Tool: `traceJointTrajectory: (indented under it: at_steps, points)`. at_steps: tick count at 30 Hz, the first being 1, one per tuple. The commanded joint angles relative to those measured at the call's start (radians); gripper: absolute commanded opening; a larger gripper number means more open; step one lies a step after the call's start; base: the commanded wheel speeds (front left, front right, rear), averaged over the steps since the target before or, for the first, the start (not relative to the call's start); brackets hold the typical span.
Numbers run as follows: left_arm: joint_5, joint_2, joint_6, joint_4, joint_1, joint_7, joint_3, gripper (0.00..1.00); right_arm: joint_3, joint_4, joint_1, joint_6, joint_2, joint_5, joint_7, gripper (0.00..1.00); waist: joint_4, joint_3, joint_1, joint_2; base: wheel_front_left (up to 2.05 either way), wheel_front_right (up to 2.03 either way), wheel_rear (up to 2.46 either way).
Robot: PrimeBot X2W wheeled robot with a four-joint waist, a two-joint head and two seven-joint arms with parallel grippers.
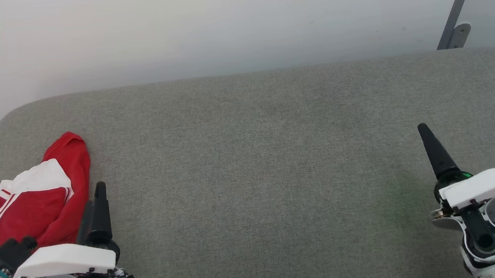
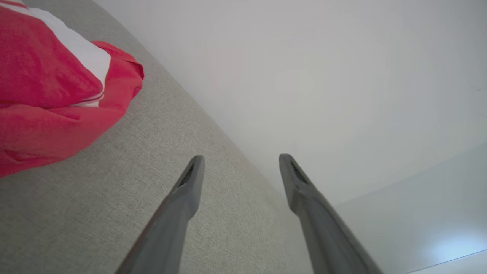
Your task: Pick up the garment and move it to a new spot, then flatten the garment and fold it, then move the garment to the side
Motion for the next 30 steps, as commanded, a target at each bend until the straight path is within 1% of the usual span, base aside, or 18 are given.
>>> traceJointTrajectory:
  at_steps: [1, 3, 4, 13, 20, 30]
  points:
    - [0.065, 0.011, 0.009, -0.017, -0.03, -0.014, -0.008, 1.0, 0.008, -0.007, -0.044, 0.002, -0.018, -0.06, -0.016, 1.0, 0.0, 0.0, 0.0, -0.0001, 0.0, 0.0, 0.0]
    - [0.109, 0.017, 0.015, -0.018, -0.03, -0.021, -0.015, 1.0, 0.014, -0.002, -0.051, 0.002, -0.025, -0.106, -0.023, 1.0, -0.001, 0.0, 0.0, -0.0001, 0.0, 0.0, 0.0]
    - [0.109, 0.017, 0.015, -0.018, -0.03, -0.021, -0.015, 1.0, 0.014, -0.002, -0.051, 0.002, -0.025, -0.106, -0.023, 1.0, -0.001, 0.0, 0.0, -0.0001, 0.0, 0.0, 0.0]
    - [0.283, 0.042, 0.038, -0.005, -0.046, -0.052, -0.064, 1.0, 0.018, 0.019, -0.083, 0.002, -0.048, -0.322, -0.055, 1.0, 0.0, 0.002, 0.0, -0.0001, 0.0, 0.0, 0.0]
    - [0.375, 0.058, 0.054, 0.002, -0.058, -0.075, -0.09, 1.0, 0.012, 0.028, -0.096, 0.002, -0.051, -0.478, -0.078, 1.0, 0.001, 0.002, 0.0, -0.0001, 0.0, 0.0, 0.0]
    - [0.492, 0.076, 0.074, 0.011, -0.068, -0.105, -0.119, 1.0, 0.017, 0.046, -0.113, 0.002, -0.058, -0.627, -0.108, 1.0, 0.002, 0.002, 0.0, -0.0001, 0.0, 0.0, 0.0]
